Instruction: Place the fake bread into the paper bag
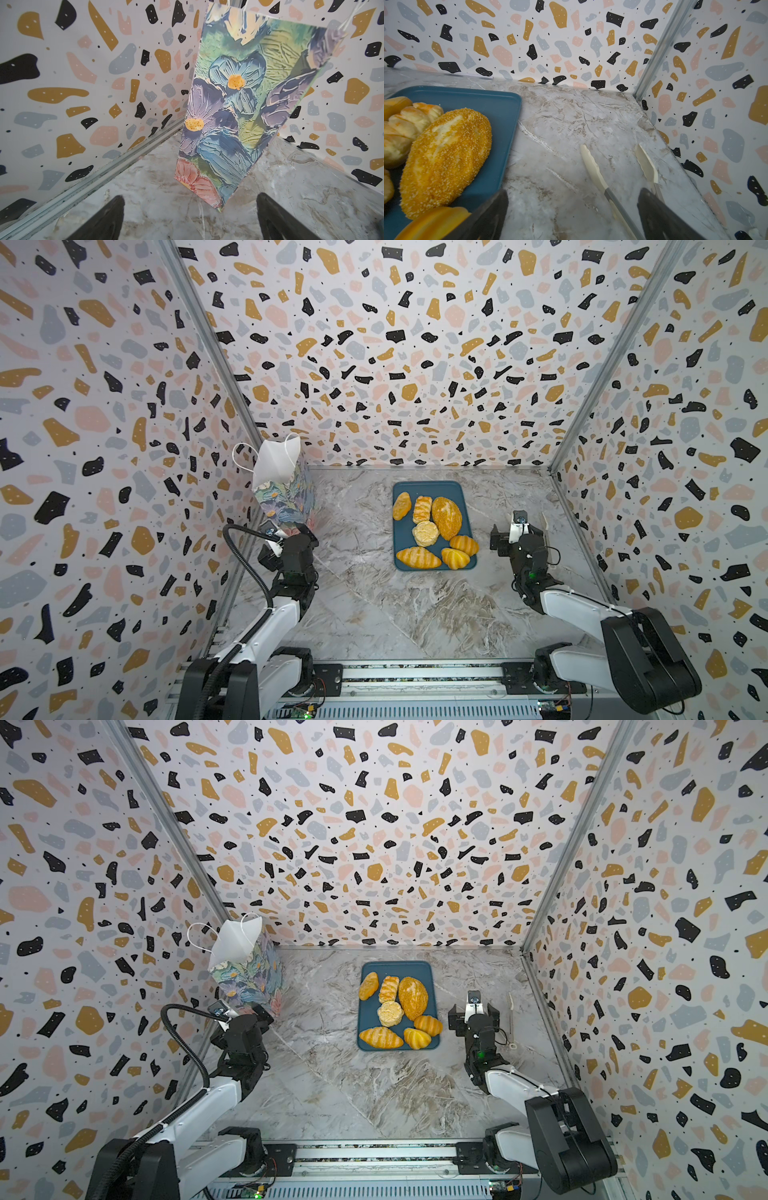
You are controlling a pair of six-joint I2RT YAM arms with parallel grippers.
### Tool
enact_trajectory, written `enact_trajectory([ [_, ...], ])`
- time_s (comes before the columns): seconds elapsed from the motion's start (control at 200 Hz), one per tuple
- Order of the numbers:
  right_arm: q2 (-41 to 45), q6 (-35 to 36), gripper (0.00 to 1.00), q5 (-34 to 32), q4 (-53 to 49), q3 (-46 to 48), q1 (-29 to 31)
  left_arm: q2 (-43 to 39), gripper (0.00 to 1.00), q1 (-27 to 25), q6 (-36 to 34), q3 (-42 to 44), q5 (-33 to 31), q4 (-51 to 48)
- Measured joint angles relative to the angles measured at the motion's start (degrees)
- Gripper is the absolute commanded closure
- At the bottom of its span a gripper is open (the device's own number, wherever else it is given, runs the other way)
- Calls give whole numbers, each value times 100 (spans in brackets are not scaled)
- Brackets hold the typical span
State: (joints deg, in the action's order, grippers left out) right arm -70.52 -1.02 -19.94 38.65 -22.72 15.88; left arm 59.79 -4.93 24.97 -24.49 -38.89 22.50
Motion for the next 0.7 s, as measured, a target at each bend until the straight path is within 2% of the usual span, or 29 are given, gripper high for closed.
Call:
enact_trajectory([
  [0.25,404,-269,1,260,-1040,-439,0,33,1,0,166,-1156,66,-1257],
  [0.701,758,-739,1,1014,-2448,-955,0,-63,1,37,378,-1891,629,-2551],
])
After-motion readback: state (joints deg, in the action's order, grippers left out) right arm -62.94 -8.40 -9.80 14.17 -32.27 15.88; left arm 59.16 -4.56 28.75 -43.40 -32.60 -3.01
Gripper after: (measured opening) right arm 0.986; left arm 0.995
